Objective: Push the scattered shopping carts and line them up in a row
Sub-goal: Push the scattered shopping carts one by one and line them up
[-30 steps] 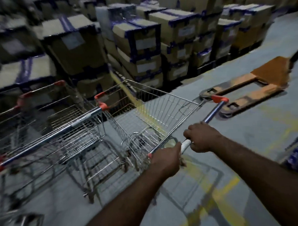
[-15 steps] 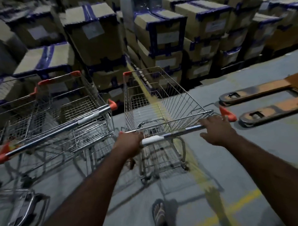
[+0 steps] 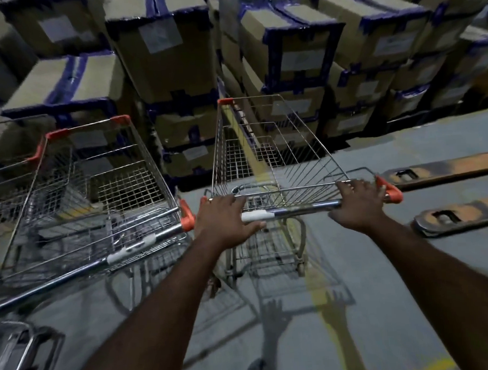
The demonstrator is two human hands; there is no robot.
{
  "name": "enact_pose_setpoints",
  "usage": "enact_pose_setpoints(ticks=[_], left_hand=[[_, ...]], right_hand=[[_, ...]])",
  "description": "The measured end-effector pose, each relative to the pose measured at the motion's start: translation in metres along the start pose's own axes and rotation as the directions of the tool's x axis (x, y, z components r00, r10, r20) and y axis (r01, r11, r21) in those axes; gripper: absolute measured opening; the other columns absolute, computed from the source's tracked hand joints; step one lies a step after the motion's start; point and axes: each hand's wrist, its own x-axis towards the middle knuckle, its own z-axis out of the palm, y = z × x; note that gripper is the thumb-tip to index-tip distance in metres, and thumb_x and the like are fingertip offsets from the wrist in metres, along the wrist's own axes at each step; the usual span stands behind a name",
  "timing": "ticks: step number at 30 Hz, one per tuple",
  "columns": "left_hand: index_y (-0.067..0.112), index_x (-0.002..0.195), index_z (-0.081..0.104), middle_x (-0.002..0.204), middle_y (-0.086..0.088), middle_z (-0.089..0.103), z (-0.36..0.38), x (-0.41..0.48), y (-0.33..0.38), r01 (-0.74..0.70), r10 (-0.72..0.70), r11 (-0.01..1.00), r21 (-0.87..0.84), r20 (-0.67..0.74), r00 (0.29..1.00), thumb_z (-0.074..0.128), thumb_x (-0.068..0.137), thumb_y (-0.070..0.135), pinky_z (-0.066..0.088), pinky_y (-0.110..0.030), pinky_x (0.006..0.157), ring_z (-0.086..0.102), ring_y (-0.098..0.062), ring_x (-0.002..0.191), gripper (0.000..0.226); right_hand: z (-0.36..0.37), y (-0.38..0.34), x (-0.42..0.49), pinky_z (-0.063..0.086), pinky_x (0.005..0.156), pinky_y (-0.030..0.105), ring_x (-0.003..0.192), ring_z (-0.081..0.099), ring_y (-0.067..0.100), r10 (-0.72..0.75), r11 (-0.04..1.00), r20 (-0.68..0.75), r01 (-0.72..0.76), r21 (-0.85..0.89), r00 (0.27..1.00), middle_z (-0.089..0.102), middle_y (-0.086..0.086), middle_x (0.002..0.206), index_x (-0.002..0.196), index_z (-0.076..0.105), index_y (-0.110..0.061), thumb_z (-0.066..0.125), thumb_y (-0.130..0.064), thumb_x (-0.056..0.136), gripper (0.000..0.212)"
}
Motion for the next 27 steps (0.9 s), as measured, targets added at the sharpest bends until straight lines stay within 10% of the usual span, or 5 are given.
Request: enact_pose_setpoints(ticks=[8,19,27], left_hand=[[0.032,0.14,0.049,0.135,-0.006,0.053,0.007,0.044,-0.003,0.235,-0.245,0.966,-0.112,-0.091,0.965,0.035,0.095,0.068,0.015,-0.058,0.114,0.043,-0.029,0.129,0.059],[0.025,0.15,0.037,0.16,-0.016,0.029,-0.006,0.086,-0.001,0.428,-0.412,0.885,-0.185,0.118,0.903,0.025,0.101,0.064,-0.015,-0.066,0.114,0.011,-0.038,0.152,0.063],[0.024,0.145,0.042,0.158,-0.017,0.031,-0.004,0.013,0.056,0.491,-0.47,0.851,-0.186,0.144,0.871,0.025,0.099,0.068,-0.016,-0.067,0.113,0.012,-0.038,0.151,0.066]], right_hand=[[-0.009,-0.039,0.067,-0.01,0.114,0.073,0.155,0.002,0.039,-0.083,0.986,0.093,0.068,0.153,0.992,0.016,0.008,0.168,0.152,0.037,-0.044,0.008,-0.107,0.052,0.122],[-0.015,-0.08,0.118,0.008,0.116,0.072,0.152,0.011,0.045,-0.086,0.993,0.155,0.072,0.095,0.984,0.033,0.017,0.16,0.149,0.045,-0.028,0.025,-0.085,0.088,0.086],[-0.007,-0.037,0.05,-0.005,0.111,0.078,0.151,0.017,0.045,-0.174,0.985,0.138,0.169,0.046,0.975,0.04,0.017,0.157,0.141,0.054,-0.03,0.023,-0.088,0.086,0.086]])
